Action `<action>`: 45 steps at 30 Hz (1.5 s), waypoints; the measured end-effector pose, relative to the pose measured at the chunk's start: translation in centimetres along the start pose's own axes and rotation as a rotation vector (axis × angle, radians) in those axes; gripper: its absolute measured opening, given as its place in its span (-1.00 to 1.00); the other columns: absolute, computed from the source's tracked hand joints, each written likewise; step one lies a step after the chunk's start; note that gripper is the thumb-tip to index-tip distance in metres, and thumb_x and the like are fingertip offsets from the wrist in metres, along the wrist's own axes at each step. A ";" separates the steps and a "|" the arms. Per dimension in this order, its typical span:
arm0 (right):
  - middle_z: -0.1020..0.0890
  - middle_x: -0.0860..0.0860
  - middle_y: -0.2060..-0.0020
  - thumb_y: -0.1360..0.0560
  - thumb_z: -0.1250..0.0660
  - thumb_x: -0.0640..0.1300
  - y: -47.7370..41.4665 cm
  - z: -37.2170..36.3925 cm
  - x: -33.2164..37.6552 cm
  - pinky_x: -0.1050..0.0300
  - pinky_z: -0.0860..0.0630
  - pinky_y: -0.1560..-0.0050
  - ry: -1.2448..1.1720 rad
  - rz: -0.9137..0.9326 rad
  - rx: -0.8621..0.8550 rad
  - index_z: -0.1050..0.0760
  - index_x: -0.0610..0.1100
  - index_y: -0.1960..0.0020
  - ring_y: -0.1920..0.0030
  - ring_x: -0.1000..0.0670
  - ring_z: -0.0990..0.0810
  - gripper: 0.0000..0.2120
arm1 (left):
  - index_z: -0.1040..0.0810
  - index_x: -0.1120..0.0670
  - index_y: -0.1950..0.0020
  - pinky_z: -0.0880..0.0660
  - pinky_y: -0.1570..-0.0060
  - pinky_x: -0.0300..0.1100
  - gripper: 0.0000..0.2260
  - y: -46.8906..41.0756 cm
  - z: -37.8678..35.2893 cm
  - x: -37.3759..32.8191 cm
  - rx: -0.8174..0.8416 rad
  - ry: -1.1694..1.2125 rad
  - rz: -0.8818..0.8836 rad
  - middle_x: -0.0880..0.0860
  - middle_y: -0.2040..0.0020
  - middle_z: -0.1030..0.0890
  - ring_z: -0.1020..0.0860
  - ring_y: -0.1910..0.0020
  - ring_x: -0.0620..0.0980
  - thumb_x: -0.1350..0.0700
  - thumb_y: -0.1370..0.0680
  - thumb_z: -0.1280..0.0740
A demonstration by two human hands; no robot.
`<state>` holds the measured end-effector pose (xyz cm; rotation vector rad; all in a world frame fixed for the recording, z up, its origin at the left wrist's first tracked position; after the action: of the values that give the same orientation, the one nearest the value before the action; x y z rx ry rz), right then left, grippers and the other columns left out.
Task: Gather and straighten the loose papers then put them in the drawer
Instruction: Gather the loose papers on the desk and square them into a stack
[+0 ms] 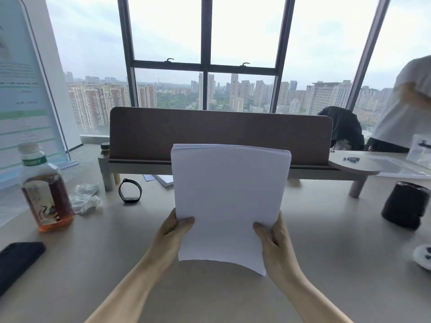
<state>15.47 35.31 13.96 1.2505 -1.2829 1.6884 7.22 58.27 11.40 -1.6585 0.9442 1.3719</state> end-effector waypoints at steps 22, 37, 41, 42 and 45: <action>-0.75 0.20 -0.05 -0.67 -0.19 -0.34 -1.2 0.6 1.8 -0.03 -0.61 -0.19 0.010 0.073 -0.035 -0.47 0.09 -0.18 -0.09 0.16 -0.71 -0.67 | -0.57 -0.07 -0.33 -0.50 -0.35 0.16 -0.71 0.1 -1.6 -3.3 -0.025 -0.141 -0.192 -0.04 -0.23 -0.73 -0.66 -0.26 -0.01 0.10 -0.64 -0.24; -0.72 0.30 -0.01 -0.66 -0.18 -0.35 -0.2 1.4 0.2 0.09 -0.53 -0.15 0.058 0.037 -0.076 -0.43 0.14 -0.13 -0.04 0.25 -0.67 -0.64 | -0.49 -0.15 -0.29 -0.46 -0.33 -0.04 -0.70 1.1 -1.8 -2.4 -0.036 -0.324 -0.195 -0.22 -0.22 -0.69 -0.61 -0.27 -0.22 0.24 -0.70 -0.22; -0.73 0.24 -0.08 -0.66 -0.19 -0.32 -0.2 1.6 -0.2 -0.02 -0.56 -0.23 0.058 0.029 -0.087 -0.44 0.10 -0.16 -0.12 0.18 -0.68 -0.69 | -0.46 -0.07 -0.33 -0.48 -0.33 -0.01 -0.70 1.1 -1.6 -2.4 -0.019 -0.301 -0.179 -0.17 -0.23 -0.70 -0.64 -0.25 -0.19 0.28 -0.70 -0.23; -0.73 0.22 -0.11 -0.66 -0.19 -0.31 -0.1 1.6 -0.4 -0.04 -0.56 -0.25 0.060 0.029 -0.089 -0.44 0.11 -0.18 -0.16 0.15 -0.68 -0.69 | -0.46 -0.07 -0.34 -0.48 -0.33 -0.03 -0.68 1.2 -1.6 -2.3 -0.014 -0.305 -0.173 -0.18 -0.24 -0.69 -0.64 -0.25 -0.20 0.29 -0.70 -0.22; -0.71 0.27 -0.17 -0.67 -0.18 -0.31 0.8 1.4 -0.3 0.06 -0.52 -0.25 0.082 0.028 -0.065 -0.43 0.20 -0.23 -0.23 0.19 -0.66 -0.60 | -0.48 -0.07 -0.41 -0.48 -0.32 -0.07 -0.65 1.9 -1.9 -2.4 -0.002 -0.336 -0.187 -0.18 -0.26 -0.69 -0.63 -0.28 -0.20 0.28 -0.70 -0.21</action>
<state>15.22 33.78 13.55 1.1192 -1.3013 1.6864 6.01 55.89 13.77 -1.4194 0.5792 1.4627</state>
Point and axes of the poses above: each hand's wrist, its own y-axis away from the middle knuckle, its own z-axis out of the back of the hand, x = y × z, the point moved 7 cm from there along -y, towards the middle knuckle
